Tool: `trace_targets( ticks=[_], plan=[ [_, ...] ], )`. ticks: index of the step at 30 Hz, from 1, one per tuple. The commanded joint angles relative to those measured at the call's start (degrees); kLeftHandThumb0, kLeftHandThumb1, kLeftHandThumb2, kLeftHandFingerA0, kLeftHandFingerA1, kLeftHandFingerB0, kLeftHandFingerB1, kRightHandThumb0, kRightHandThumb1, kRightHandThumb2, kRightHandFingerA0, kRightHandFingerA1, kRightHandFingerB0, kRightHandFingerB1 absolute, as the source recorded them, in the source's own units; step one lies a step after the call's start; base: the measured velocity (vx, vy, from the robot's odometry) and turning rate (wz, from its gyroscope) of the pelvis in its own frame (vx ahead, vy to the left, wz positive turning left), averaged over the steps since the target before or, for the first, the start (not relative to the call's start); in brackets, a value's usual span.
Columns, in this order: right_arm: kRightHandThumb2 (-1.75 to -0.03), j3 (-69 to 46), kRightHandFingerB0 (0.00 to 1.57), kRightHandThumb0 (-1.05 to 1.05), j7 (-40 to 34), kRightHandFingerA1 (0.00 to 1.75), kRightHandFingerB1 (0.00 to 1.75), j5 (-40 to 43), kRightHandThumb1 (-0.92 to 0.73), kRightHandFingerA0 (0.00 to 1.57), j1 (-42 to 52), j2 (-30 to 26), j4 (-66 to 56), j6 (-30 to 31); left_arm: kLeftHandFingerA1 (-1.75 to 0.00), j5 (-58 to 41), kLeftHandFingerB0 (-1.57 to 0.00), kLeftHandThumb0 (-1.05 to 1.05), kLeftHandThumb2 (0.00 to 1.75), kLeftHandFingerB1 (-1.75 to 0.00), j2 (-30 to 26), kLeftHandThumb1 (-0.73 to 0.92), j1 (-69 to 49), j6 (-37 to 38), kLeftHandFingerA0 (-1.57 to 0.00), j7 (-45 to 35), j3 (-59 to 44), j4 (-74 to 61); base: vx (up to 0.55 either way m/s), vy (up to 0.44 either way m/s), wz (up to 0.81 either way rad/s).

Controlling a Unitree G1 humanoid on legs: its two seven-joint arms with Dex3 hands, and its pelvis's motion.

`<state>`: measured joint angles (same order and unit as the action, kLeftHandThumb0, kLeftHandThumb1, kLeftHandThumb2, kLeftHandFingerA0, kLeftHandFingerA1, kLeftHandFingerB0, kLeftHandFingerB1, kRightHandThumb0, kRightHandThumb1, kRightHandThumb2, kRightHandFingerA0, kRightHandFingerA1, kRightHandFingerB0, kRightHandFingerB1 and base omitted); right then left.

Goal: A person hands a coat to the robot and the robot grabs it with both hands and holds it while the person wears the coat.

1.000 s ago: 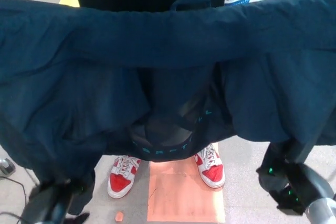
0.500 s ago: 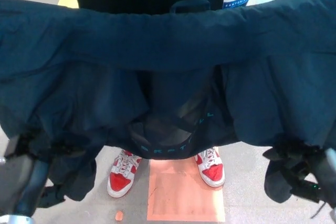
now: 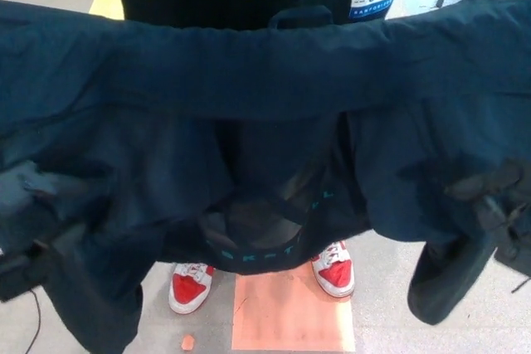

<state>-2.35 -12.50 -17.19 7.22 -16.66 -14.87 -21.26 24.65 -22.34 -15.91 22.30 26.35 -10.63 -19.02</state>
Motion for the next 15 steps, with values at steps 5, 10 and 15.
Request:
trace_targets(
  ticks=[5, 10, 15],
  plan=[
    [-0.59, -21.1, 0.17, -0.72, -1.84, 0.62, 0.42, 16.34, -0.63, 0.65, -12.28, -5.79, -28.92, -11.09, -0.72, -34.68, -0.57, -0.36, 0.52, -0.57, -21.85, 0.4, 1.68, 21.67, -0.95, -12.88, -27.38, -29.0, 0.0, 0.0, 0.0],
    [-0.88, -22.94, 0.11, -0.94, 1.74, 0.52, 0.07, 15.84, -0.53, 0.29, -17.17, -10.85, -28.67, -5.52, -0.49, -50.97, -0.24, -0.81, 0.59, -0.4, -24.16, 0.62, 2.82, 11.34, -0.52, -15.73, -22.44, -32.16, 0.0, 0.0, 0.0],
    [-0.84, -21.7, 0.05, -0.77, 6.07, 0.51, 0.12, 17.57, -0.42, 0.14, -23.11, -16.04, -25.55, -3.51, -0.49, -17.51, -0.34, -0.92, 0.56, -0.37, -23.83, 0.44, 24.44, 0.68, -0.25, -9.84, -18.0, -23.23, 0.0, 0.0, 0.0]
  ],
)
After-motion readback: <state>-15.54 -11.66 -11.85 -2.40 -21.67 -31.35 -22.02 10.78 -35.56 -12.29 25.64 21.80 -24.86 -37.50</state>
